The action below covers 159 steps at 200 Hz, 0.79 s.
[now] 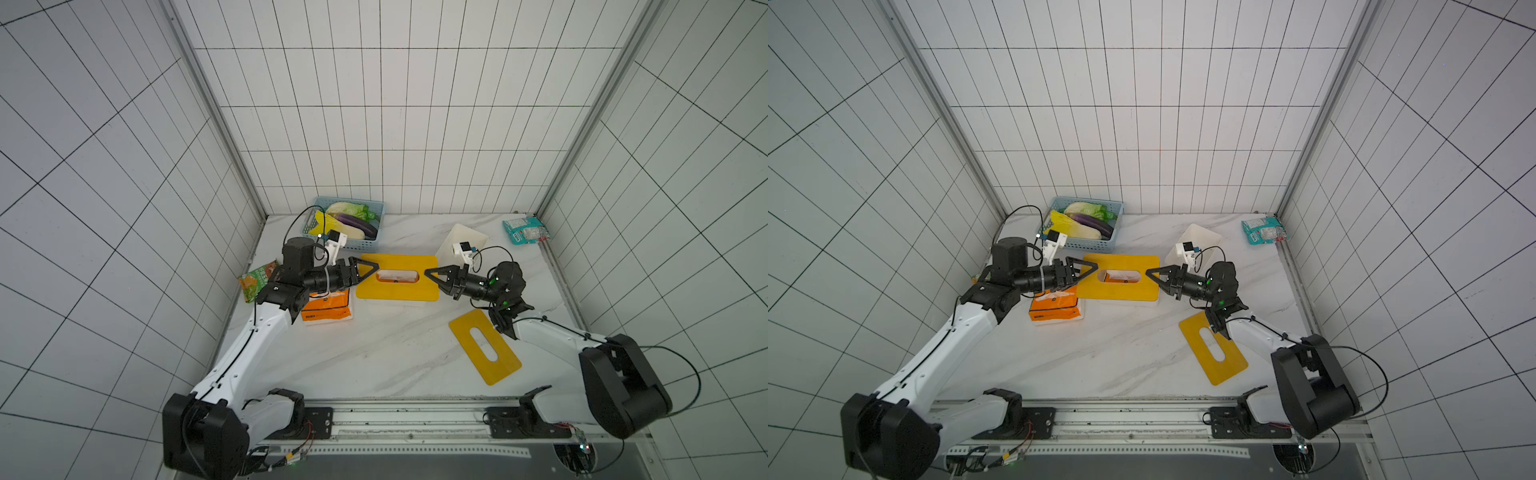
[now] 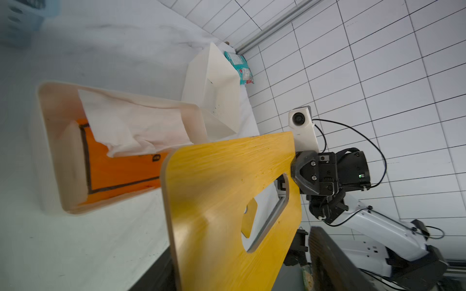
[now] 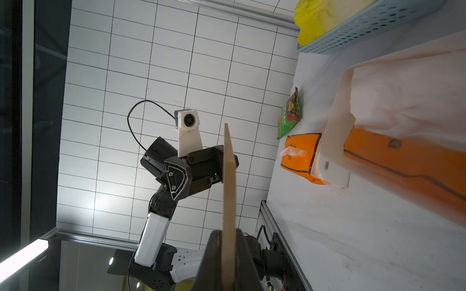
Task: Put the tissue paper into the tissue box
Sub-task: Close the box lid on the tissue box.
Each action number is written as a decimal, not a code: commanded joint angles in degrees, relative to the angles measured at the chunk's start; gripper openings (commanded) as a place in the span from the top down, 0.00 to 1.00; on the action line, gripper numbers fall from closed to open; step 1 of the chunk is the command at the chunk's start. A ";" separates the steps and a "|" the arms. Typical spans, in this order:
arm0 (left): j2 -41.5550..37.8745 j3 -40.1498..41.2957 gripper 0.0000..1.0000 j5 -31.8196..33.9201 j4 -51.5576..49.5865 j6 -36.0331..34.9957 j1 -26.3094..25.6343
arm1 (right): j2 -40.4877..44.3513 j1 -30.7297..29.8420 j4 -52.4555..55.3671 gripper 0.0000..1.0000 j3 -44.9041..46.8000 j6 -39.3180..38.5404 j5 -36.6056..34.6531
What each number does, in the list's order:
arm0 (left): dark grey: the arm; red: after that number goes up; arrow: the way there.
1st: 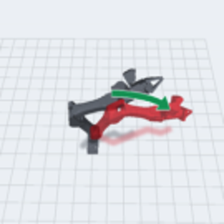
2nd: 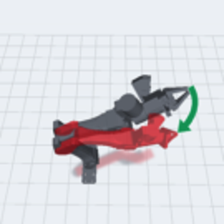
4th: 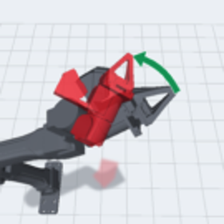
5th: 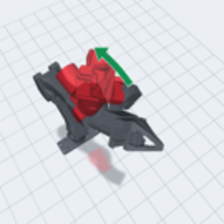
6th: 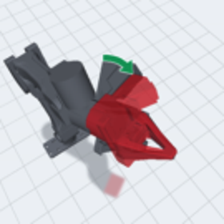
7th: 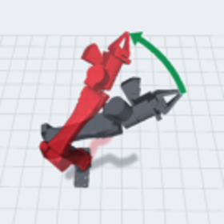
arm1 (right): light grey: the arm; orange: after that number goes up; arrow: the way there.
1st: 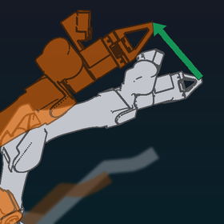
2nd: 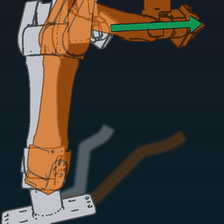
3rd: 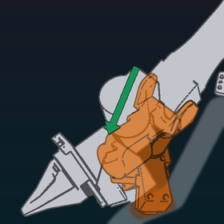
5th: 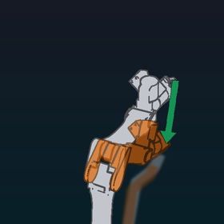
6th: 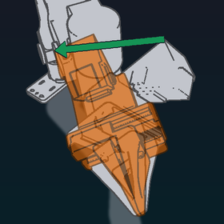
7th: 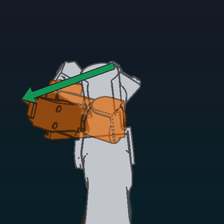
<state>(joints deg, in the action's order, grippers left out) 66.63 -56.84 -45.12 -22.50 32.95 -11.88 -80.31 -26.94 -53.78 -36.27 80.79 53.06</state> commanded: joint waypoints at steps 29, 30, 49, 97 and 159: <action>5.92 -12.31 0.06 22.09 -10.20 -12.12 0.13 | -10.18 5.45 -1.88 1.00 -7.73 0.34 3.69; 6.21 -12.54 0.06 22.23 -10.33 -12.21 0.16 | -10.33 5.51 -1.82 1.00 -7.88 0.33 3.71; 9.42 -15.88 0.05 24.19 -12.24 -14.43 -0.36 | -13.40 6.35 -1.37 1.00 -10.23 -0.01 3.90; 17.11 -18.69 0.05 27.51 -15.12 -17.98 -1.66 | -20.89 6.59 -0.72 1.00 -14.89 -0.15 4.81; 21.66 -17.34 0.07 23.86 -15.55 -18.01 -1.88 | -25.47 6.61 0.79 1.00 -15.67 -1.72 5.00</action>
<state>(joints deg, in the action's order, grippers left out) 87.46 -74.15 -19.73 -37.85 16.01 -13.50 -104.90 -20.60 -52.58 -49.89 80.60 56.55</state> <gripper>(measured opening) 0.931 0.102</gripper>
